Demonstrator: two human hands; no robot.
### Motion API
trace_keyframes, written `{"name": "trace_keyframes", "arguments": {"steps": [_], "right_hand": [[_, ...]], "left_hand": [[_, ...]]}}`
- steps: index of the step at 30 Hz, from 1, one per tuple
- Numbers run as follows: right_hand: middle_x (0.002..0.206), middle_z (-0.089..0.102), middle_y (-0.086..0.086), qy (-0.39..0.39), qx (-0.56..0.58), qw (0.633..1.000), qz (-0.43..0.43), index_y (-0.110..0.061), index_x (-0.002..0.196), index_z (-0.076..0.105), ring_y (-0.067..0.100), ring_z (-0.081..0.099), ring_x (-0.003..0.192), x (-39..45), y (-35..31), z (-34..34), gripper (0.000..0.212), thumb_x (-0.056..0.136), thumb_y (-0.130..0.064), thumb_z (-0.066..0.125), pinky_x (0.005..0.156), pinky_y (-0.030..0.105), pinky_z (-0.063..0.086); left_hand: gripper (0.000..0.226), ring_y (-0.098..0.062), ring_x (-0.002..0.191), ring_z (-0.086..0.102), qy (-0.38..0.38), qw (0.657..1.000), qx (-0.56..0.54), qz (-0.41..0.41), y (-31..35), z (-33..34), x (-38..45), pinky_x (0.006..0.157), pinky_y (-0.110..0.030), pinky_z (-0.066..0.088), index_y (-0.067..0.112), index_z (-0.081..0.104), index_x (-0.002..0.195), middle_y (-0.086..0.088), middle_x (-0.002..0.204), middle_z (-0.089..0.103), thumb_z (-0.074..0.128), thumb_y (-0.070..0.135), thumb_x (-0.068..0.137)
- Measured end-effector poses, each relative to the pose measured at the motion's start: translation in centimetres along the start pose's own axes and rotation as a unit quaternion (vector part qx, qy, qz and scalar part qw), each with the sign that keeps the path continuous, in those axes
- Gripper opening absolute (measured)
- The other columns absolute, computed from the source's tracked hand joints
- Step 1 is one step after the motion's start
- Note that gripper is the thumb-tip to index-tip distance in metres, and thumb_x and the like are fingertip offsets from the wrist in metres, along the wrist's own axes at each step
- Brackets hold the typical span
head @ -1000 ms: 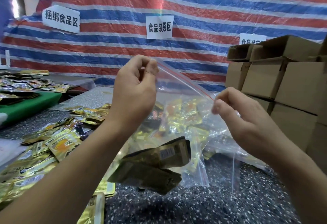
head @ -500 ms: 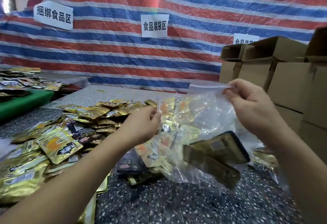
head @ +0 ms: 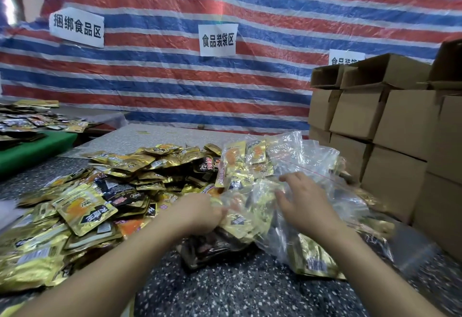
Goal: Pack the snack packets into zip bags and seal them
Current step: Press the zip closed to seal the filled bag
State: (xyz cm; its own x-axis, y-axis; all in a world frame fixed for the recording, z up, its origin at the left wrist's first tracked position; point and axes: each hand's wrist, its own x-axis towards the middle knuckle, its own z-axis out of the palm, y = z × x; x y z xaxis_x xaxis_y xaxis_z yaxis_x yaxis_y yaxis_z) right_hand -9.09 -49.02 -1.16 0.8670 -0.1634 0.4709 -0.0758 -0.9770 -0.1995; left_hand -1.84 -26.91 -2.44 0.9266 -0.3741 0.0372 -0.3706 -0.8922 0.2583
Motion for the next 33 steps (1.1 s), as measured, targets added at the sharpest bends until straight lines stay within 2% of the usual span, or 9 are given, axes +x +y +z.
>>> {"name": "trace_keyframes", "arguments": {"steps": [4,8,11,15,17,20,25,28,33], "right_hand": [[0.139,0.049,0.0,-0.045,-0.012,0.999,0.006,-0.021,0.142,0.044,0.02,0.045,0.129,-0.9,-0.2,1.4,0.052,0.099,-0.05,0.043,0.108,0.038,0.037],[0.148,0.042,0.002,-0.009,-0.042,0.998,0.038,-0.019,0.145,0.04,0.022,0.037,0.137,-1.4,0.1,1.5,0.059,0.098,-0.055,0.037,0.115,0.044,0.028],[0.154,0.034,-0.001,0.01,0.003,1.0,0.018,-0.025,0.149,0.034,0.019,0.03,0.142,-2.0,-0.1,1.1,0.064,0.095,-0.06,0.033,0.118,0.044,0.023],[0.158,0.029,-0.001,-0.052,-0.027,0.997,-0.05,-0.031,0.15,0.033,0.019,0.027,0.144,-2.9,-0.6,2.1,0.061,0.096,-0.059,0.036,0.119,0.04,0.019],[0.157,0.032,-0.001,-0.086,-0.05,0.994,-0.049,-0.03,0.149,0.036,0.019,0.029,0.143,-2.8,-0.3,2.4,0.057,0.098,-0.057,0.034,0.118,0.039,0.021],[0.152,0.038,-0.004,-0.078,-0.041,0.996,-0.026,-0.029,0.144,0.044,0.018,0.036,0.138,-2.6,0.4,2.4,0.051,0.1,-0.053,0.036,0.114,0.037,0.026],[0.143,0.047,-0.006,-0.065,-0.015,0.998,-0.003,-0.024,0.137,0.051,0.017,0.046,0.128,-2.0,1.1,2.6,0.042,0.1,-0.043,0.043,0.11,0.038,0.036],[0.146,0.044,-0.007,-0.062,0.005,0.998,0.029,-0.025,0.136,0.05,0.017,0.047,0.13,-1.4,1.6,2.5,0.04,0.099,-0.039,0.049,0.109,0.041,0.039],[0.143,0.046,-0.008,-0.054,0.023,0.997,0.054,-0.025,0.134,0.052,0.018,0.052,0.123,-1.4,2.0,2.3,0.037,0.097,-0.03,0.054,0.104,0.042,0.044]], "left_hand": [[0.036,-0.004,0.068,0.059,-0.019,0.994,-0.106,0.036,0.9,0.2,-0.4,0.047,-0.018,0.04,0.025,0.059,0.096,0.007,0.091,0.064,0.046,0.058,0.094],[0.052,-0.007,0.081,0.067,-0.066,0.963,-0.246,0.085,2.4,0.5,-1.5,0.068,-0.024,0.056,0.015,0.052,0.128,0.002,0.114,0.062,0.054,0.054,0.094],[0.048,-0.011,0.085,0.07,-0.114,0.934,-0.315,0.127,3.4,1.1,-2.1,0.075,-0.026,0.06,0.018,0.051,0.131,0.007,0.115,0.06,0.06,0.046,0.094],[0.039,-0.012,0.086,0.067,-0.142,0.912,-0.354,0.148,4.0,1.2,-2.6,0.076,-0.027,0.06,0.017,0.051,0.134,0.007,0.12,0.058,0.057,0.033,0.098],[0.041,-0.013,0.091,0.065,-0.092,0.94,-0.296,0.141,3.8,0.8,-2.8,0.082,-0.03,0.059,0.018,0.05,0.134,0.006,0.125,0.057,0.055,0.037,0.099],[0.046,-0.014,0.115,0.056,0.001,0.984,-0.118,0.137,2.9,0.2,-2.6,0.097,-0.029,0.046,0.021,0.05,0.135,0.003,0.135,0.055,0.054,0.047,0.097],[0.057,-0.022,0.121,0.053,-0.071,0.992,0.023,0.107,1.6,0.9,-3.1,0.1,-0.036,0.045,0.023,0.046,0.139,0.0,0.138,0.054,0.063,0.048,0.091],[0.046,-0.024,0.118,0.055,-0.056,0.992,0.058,0.101,1.1,1.6,-3.8,0.098,-0.039,0.046,0.024,0.051,0.13,0.0,0.132,0.058,0.063,0.045,0.091],[0.022,-0.022,0.107,0.058,-0.043,0.993,0.075,0.083,-0.8,1.2,-4.9,0.08,-0.034,0.043,0.024,0.057,0.114,0.002,0.119,0.063,0.059,0.035,0.095]]}}
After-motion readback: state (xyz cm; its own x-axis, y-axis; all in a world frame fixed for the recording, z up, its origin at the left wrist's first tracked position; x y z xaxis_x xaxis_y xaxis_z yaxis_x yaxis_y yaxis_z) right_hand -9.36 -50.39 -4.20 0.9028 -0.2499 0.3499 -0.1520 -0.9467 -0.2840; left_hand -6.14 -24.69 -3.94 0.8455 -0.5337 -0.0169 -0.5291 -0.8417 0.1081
